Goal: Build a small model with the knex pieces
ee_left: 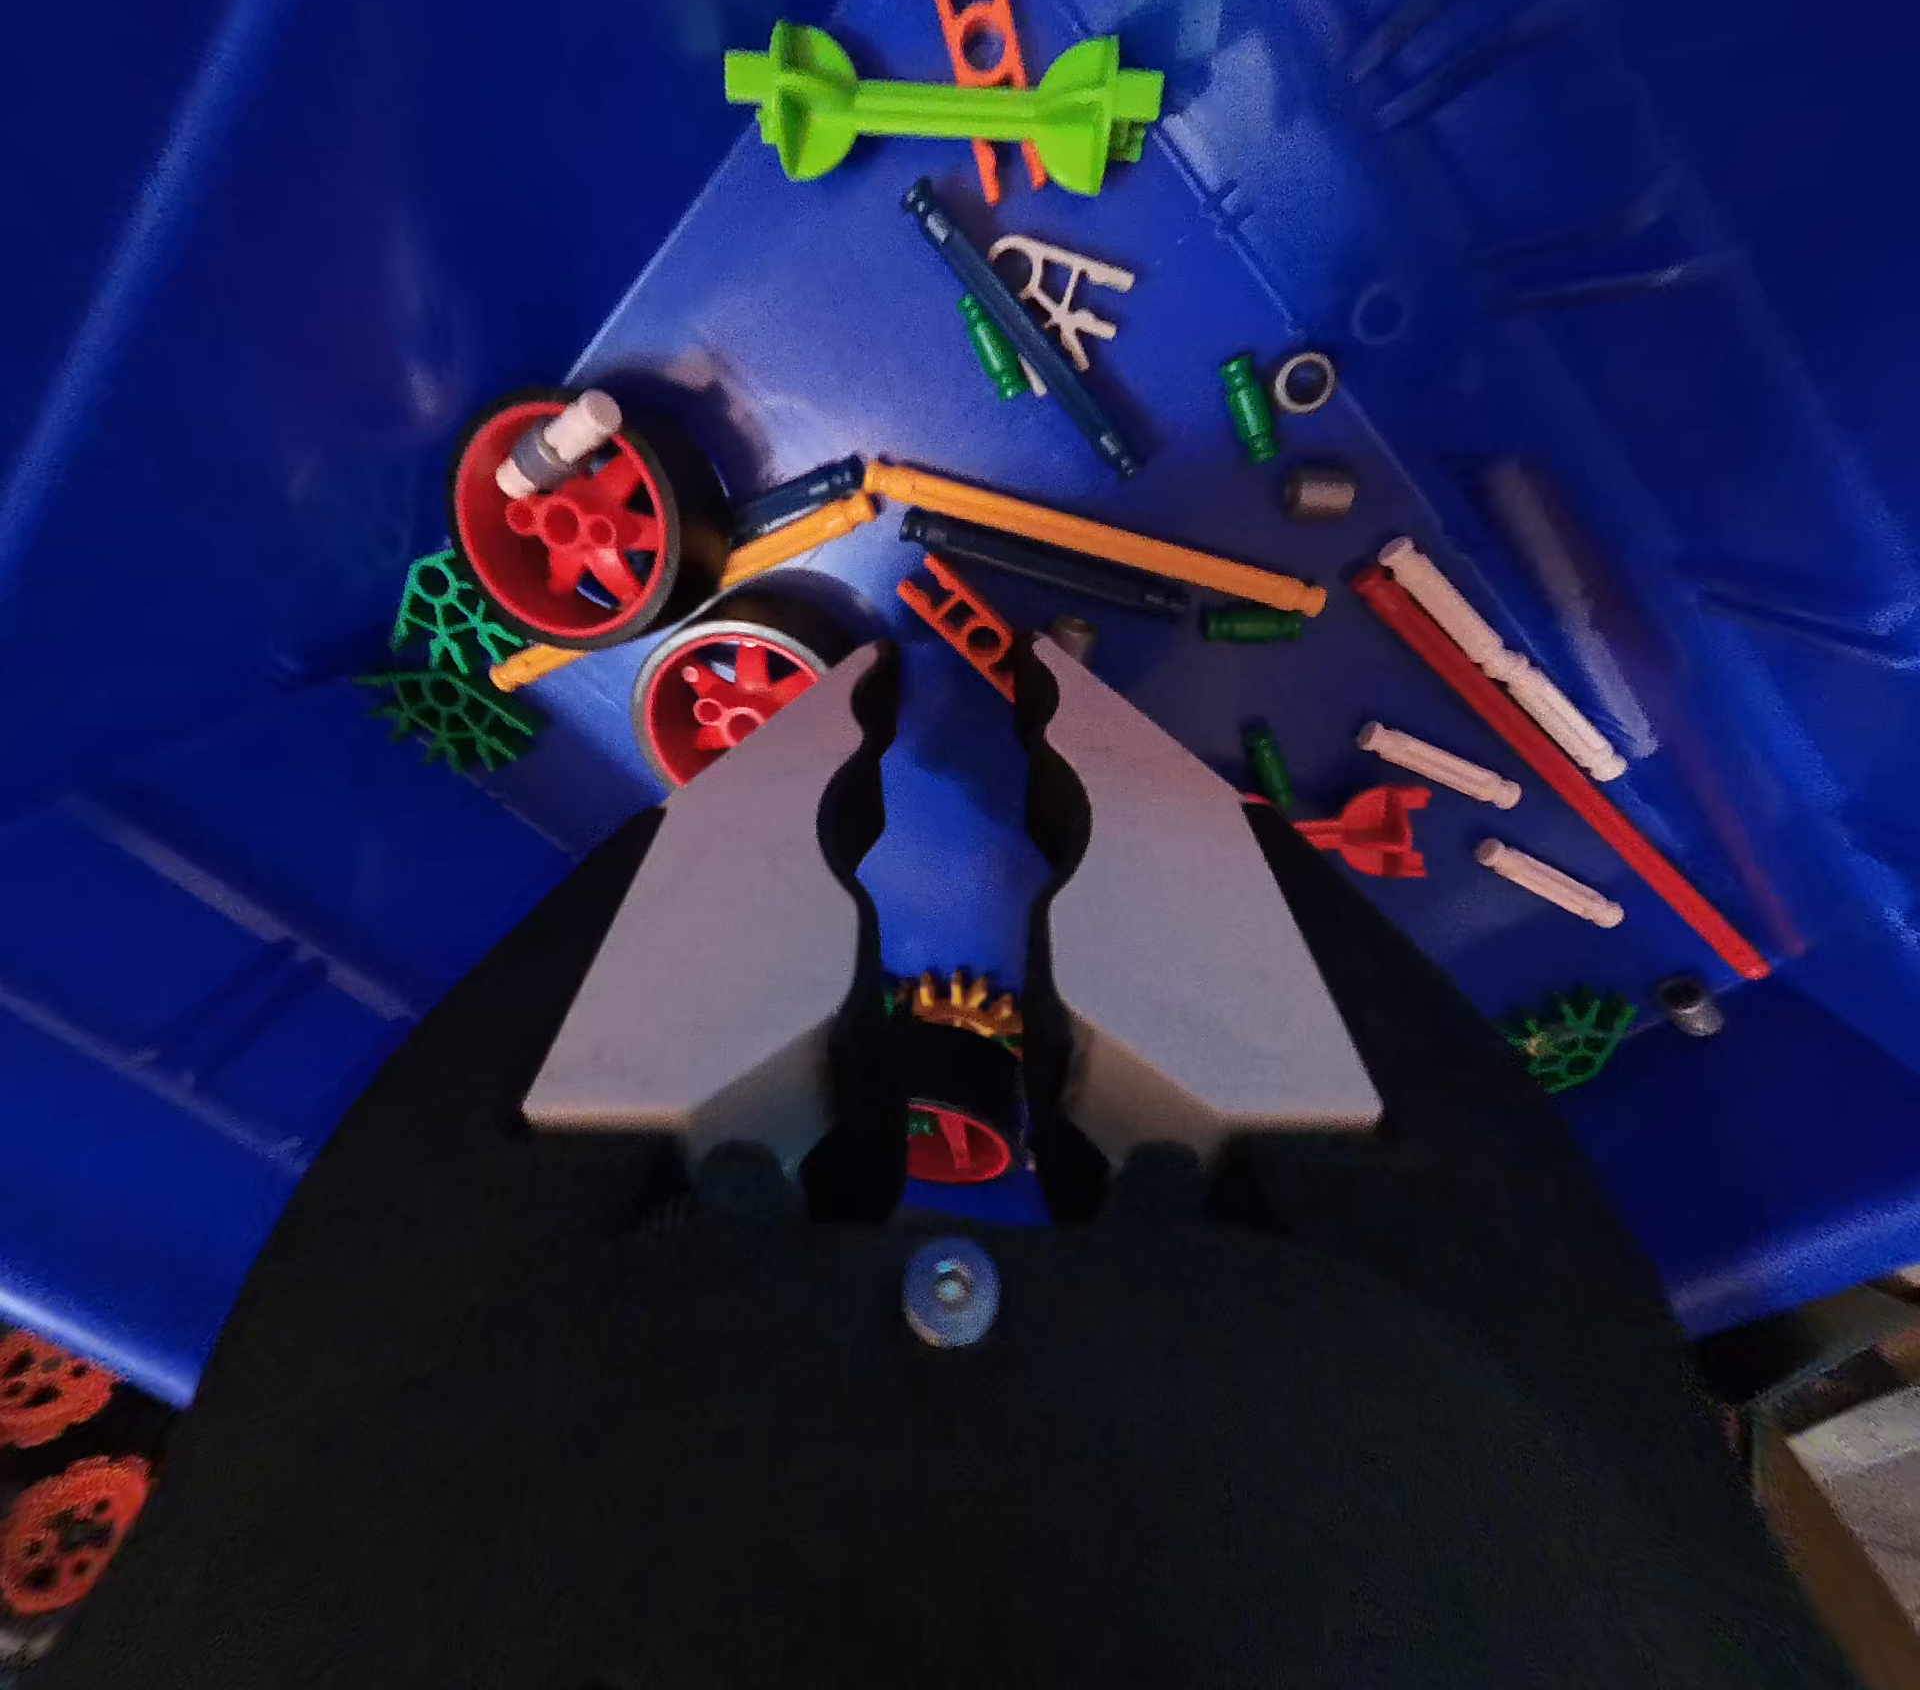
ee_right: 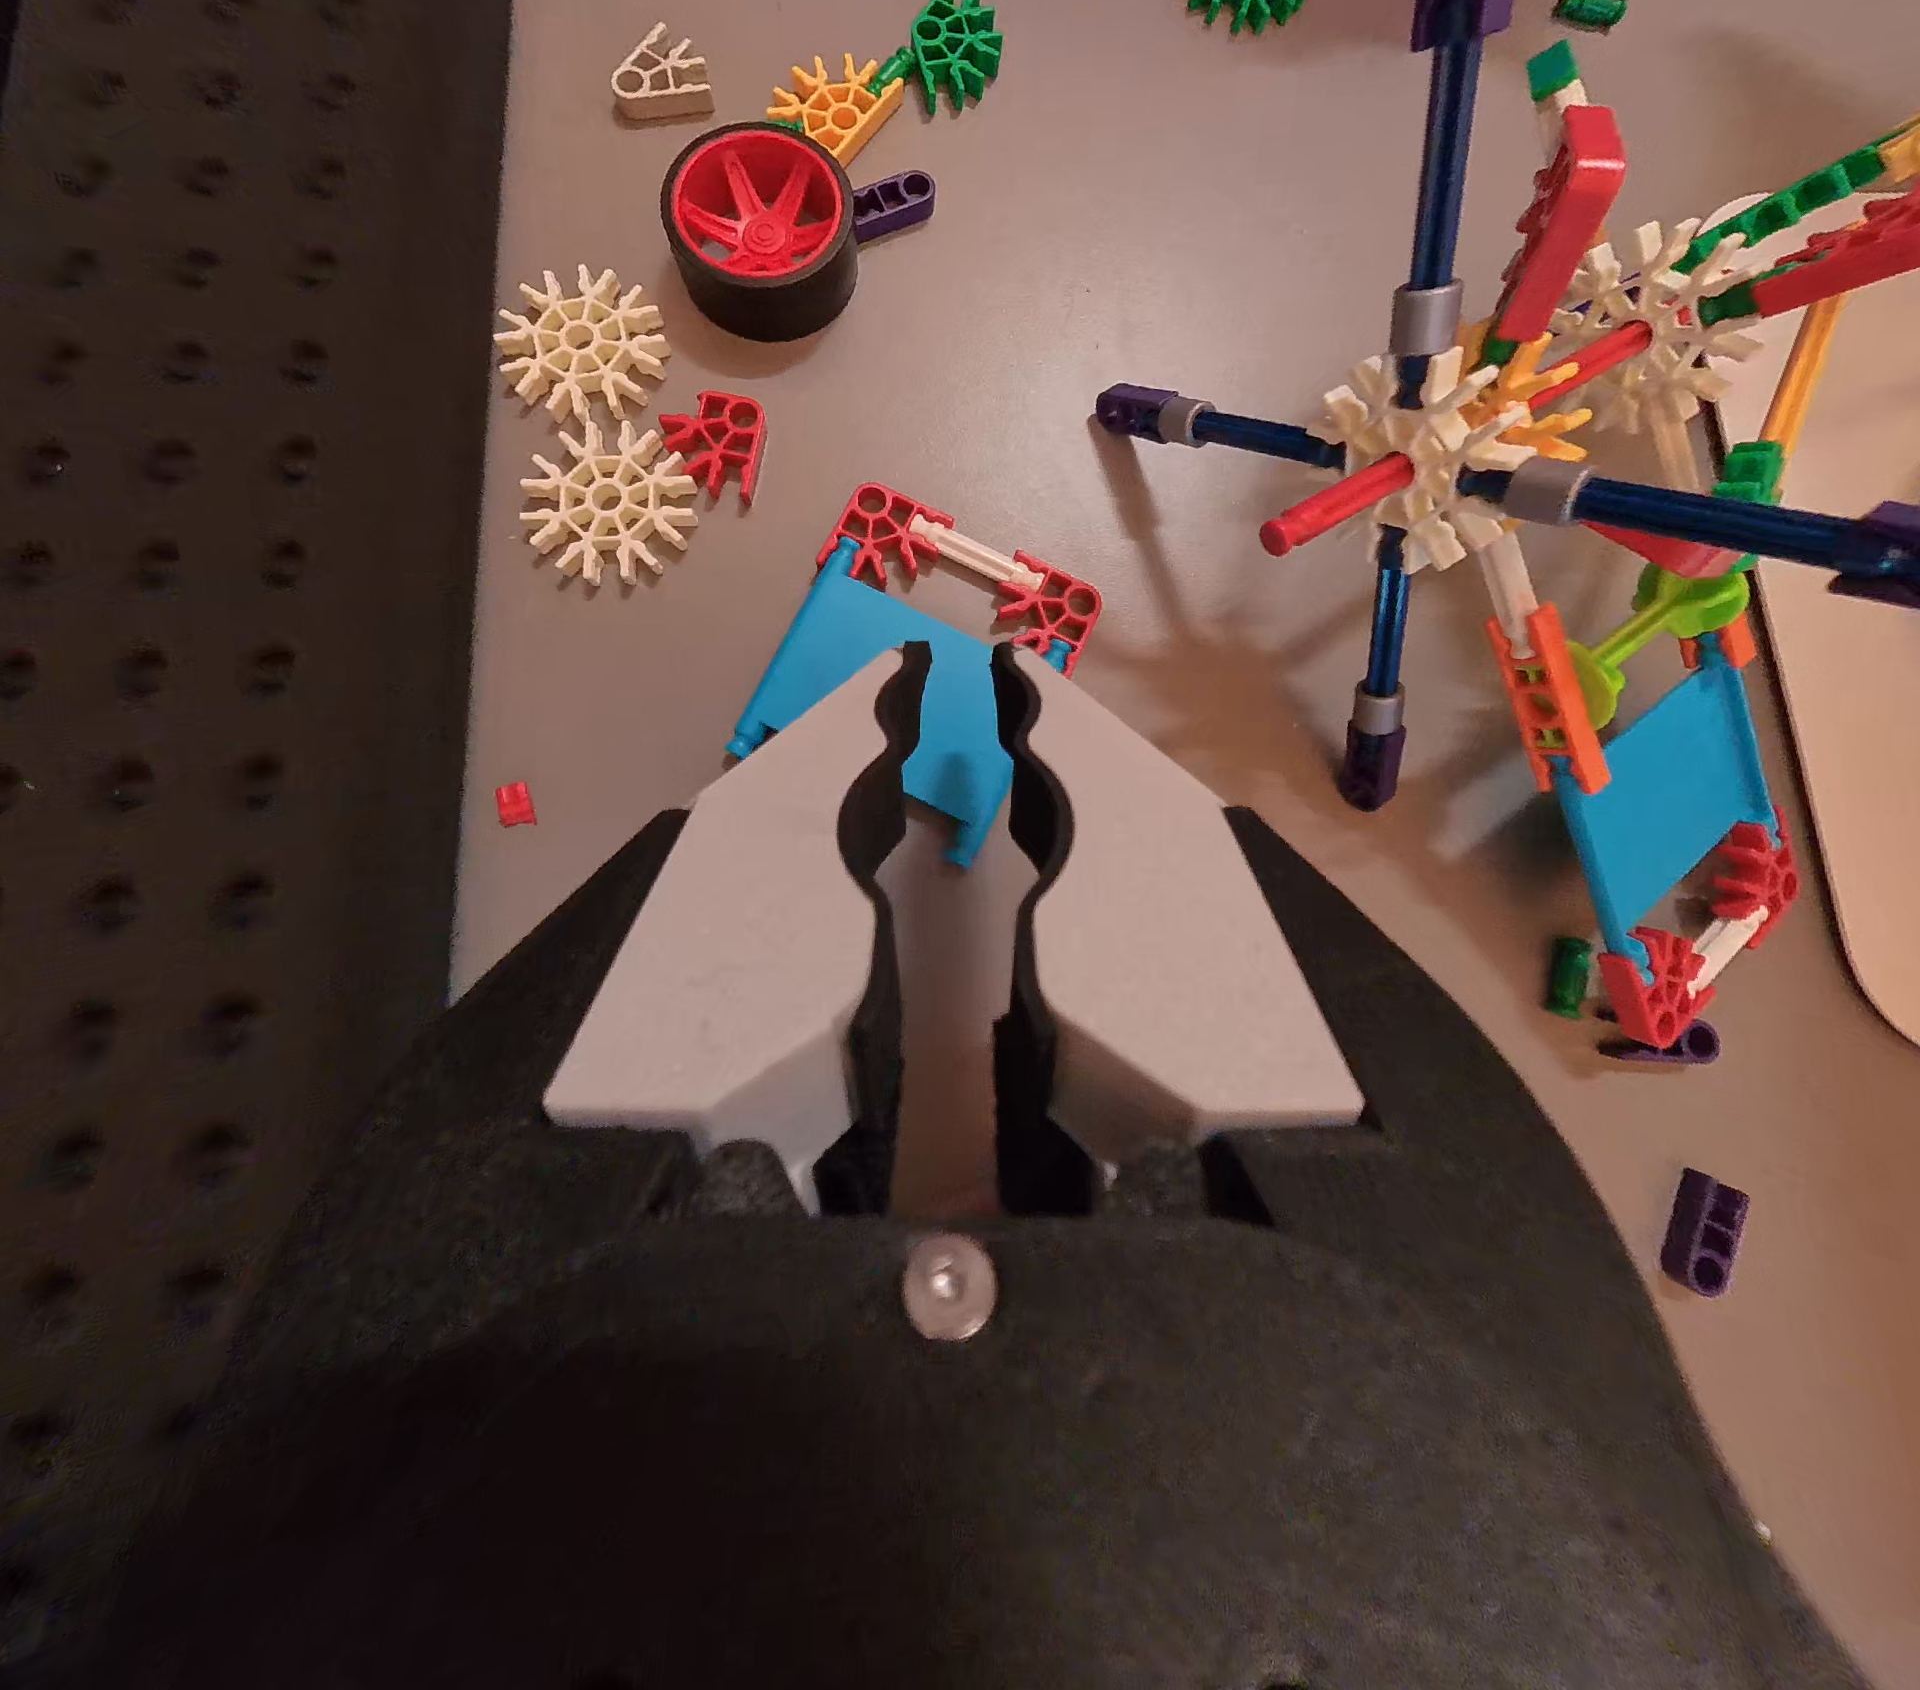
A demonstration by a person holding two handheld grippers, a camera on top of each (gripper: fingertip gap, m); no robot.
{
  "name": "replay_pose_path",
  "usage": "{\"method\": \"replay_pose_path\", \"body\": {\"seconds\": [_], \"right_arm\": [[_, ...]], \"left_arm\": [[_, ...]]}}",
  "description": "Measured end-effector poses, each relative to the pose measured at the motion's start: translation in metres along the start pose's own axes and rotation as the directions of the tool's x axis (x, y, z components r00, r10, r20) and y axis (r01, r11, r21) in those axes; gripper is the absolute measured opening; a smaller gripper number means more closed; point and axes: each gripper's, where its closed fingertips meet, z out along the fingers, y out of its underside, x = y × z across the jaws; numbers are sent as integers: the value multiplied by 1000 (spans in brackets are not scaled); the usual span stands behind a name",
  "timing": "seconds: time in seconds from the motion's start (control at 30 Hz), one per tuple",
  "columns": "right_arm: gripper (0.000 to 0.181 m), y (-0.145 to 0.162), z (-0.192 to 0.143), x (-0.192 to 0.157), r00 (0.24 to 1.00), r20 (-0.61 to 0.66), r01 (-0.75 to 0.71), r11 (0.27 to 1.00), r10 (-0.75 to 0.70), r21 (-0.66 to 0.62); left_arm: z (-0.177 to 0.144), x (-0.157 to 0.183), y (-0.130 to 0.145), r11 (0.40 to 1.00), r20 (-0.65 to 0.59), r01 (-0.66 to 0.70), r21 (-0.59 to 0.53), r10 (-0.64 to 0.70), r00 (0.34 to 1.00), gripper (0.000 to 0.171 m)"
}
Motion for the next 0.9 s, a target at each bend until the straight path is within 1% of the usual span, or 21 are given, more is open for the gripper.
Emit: {"method": "replay_pose_path", "body": {"seconds": [0.07,0.13,0.17,0.2,0.4,0.47,0.57,0.63,0.7,0.8,0.83,0.9], "right_arm": [[12,1,0,0,1000,0,3,1000,-3,0],[12,1,0,0,1000,-1,6,1000,-6,1],[12,0,0,0,1000,-1,8,1000,-8,2],[12,0,-1,0,1000,-3,9,1000,-9,4],[11,-4,-4,1,999,-24,25,1000,-25,15],[11,-7,-8,2,999,-36,33,999,-32,29],[12,-10,-16,8,996,-78,38,998,-34,49],[13,-15,-27,18,991,-129,25,996,-14,82],[14,-23,-44,30,981,-193,9,989,19,144],[17,-30,-71,51,953,-283,-35,968,107,247],[17,-31,-80,56,945,-297,-49,958,135,281],[18,-35,-95,63,932,-313,-65,933,183,354]], "left_arm": [[2,2,-3,999,-16,43,33,-43,999,18],[7,5,-1,998,-19,50,23,-50,999,17],[7,9,-6,997,-36,61,47,-59,998,17],[8,12,-11,994,-52,80,68,-77,996,13],[6,3,-6,997,28,42,62,-44,999,9],[-5,0,-5,996,47,39,82,-43,998,8],[-42,-6,-12,990,105,20,139,-35,994,9],[-78,-4,-28,976,150,-4,218,-30,988,8],[-116,5,-48,953,223,-65,295,-3,975,8],[-160,43,-89,897,299,-195,396,75,951,8],[-168,62,-105,873,314,-242,424,109,943,8],[-173,101,-137,826,343,-332,456,180,922,8]]}}
